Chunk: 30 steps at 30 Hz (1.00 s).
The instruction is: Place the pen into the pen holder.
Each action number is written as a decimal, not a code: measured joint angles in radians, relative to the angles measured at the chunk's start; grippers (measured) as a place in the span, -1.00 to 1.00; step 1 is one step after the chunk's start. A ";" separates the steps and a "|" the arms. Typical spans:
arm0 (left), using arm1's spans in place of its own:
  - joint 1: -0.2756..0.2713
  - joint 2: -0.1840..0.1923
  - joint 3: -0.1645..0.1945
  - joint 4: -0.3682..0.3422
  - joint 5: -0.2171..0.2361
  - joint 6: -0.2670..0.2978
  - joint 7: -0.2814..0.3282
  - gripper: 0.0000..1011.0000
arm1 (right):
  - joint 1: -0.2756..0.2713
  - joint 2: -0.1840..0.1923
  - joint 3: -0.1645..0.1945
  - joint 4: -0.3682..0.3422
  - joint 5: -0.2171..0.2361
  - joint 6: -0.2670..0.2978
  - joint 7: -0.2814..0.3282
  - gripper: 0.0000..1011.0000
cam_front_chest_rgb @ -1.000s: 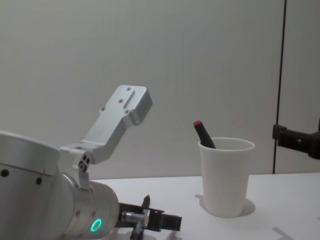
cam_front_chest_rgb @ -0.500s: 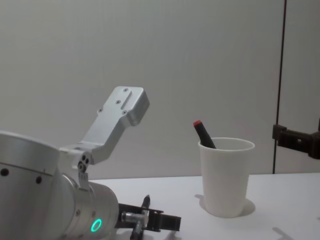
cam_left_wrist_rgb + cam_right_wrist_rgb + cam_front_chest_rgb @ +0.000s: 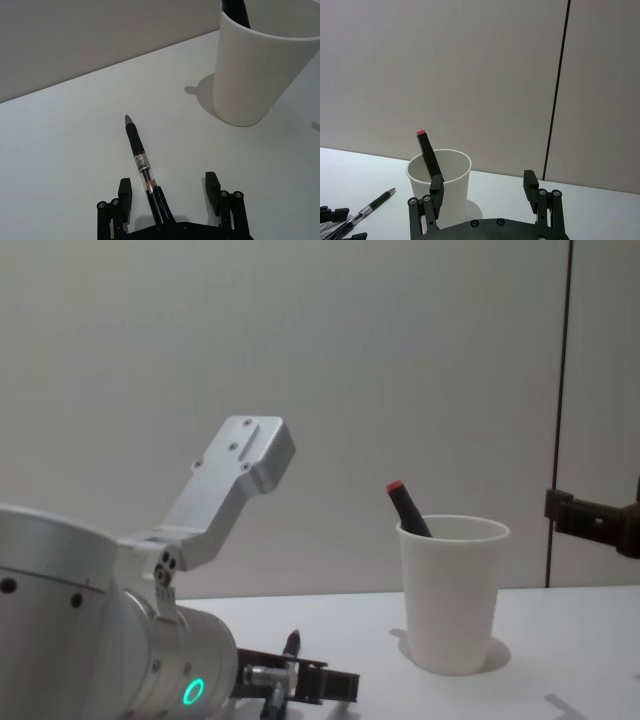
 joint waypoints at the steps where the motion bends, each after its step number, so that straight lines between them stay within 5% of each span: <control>1: 0.000 0.000 0.000 0.000 -0.001 0.000 0.000 0.80 | 0.000 0.000 0.000 0.000 0.000 0.000 0.000 0.98; 25: 0.001 -0.002 -0.003 0.002 -0.007 0.000 0.001 -0.62 | 0.000 0.000 0.000 0.000 0.000 0.000 0.000 0.98; 30: 0.001 -0.002 -0.003 0.002 -0.007 0.000 0.001 -0.69 | 0.000 0.000 0.000 0.000 0.000 0.000 0.000 0.98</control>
